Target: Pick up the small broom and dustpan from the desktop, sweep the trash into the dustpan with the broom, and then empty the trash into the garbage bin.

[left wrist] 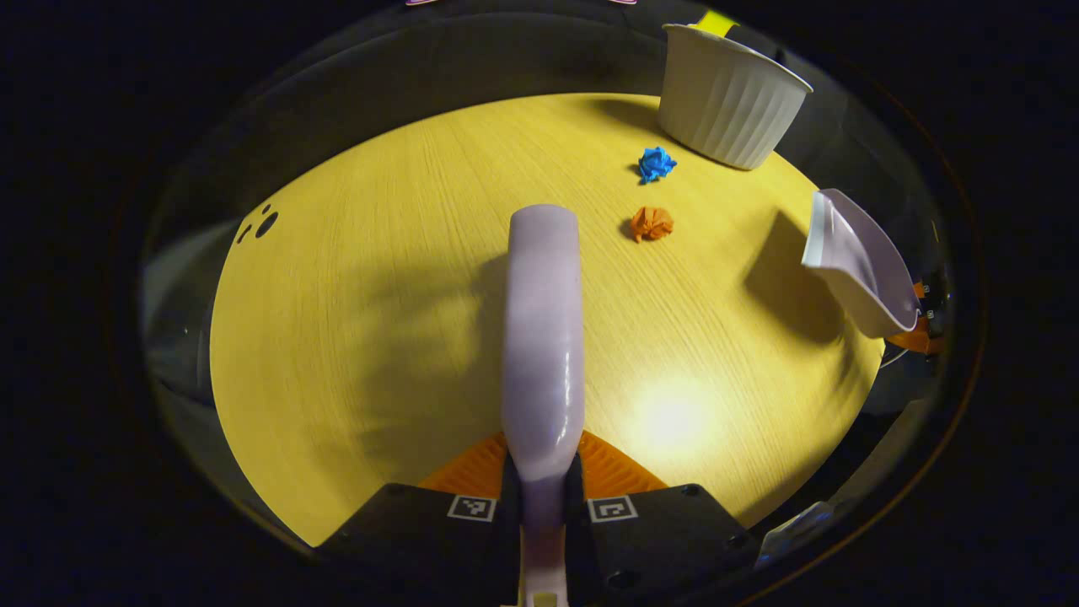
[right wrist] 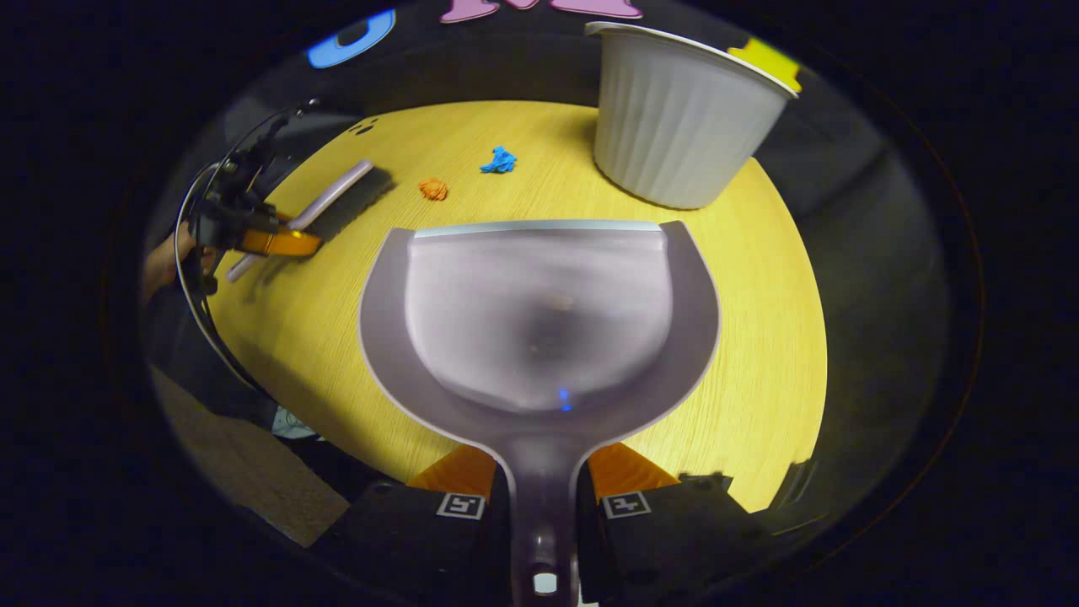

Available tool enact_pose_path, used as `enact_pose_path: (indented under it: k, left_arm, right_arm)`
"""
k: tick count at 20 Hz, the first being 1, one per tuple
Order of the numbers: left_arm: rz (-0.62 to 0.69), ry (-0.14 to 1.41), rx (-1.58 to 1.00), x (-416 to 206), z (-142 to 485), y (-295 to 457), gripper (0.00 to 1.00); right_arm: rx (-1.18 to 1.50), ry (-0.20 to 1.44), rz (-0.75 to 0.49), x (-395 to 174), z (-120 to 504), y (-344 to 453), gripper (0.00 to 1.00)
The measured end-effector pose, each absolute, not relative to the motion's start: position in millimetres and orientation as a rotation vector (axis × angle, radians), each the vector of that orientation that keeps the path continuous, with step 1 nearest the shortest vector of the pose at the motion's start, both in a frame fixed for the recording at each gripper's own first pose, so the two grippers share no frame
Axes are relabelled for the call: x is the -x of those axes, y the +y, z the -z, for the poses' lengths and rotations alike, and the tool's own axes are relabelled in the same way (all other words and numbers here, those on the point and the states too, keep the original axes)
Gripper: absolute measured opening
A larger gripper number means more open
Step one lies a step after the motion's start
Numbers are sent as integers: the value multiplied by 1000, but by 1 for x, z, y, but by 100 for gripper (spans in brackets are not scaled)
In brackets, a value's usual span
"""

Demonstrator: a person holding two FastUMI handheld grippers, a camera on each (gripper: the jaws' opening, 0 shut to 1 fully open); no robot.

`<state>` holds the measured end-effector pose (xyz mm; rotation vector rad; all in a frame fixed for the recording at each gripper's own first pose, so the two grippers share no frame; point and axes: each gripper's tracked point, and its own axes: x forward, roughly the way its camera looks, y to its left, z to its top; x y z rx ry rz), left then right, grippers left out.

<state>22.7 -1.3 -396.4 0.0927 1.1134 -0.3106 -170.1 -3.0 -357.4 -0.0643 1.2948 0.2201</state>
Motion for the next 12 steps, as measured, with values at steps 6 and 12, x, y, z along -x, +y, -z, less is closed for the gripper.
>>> enact_pose_path:
  k: [6, 12]
  left_arm:
    - [373, 1032, -171, -98, 381, -34, 24]
    - [444, 1024, -281, -150, 389, -69, 24]
  right_arm:
    - [165, 1426, -374, 148, 369, 3, 35]
    - [195, 1468, -372, 134, 381, -2, 36]
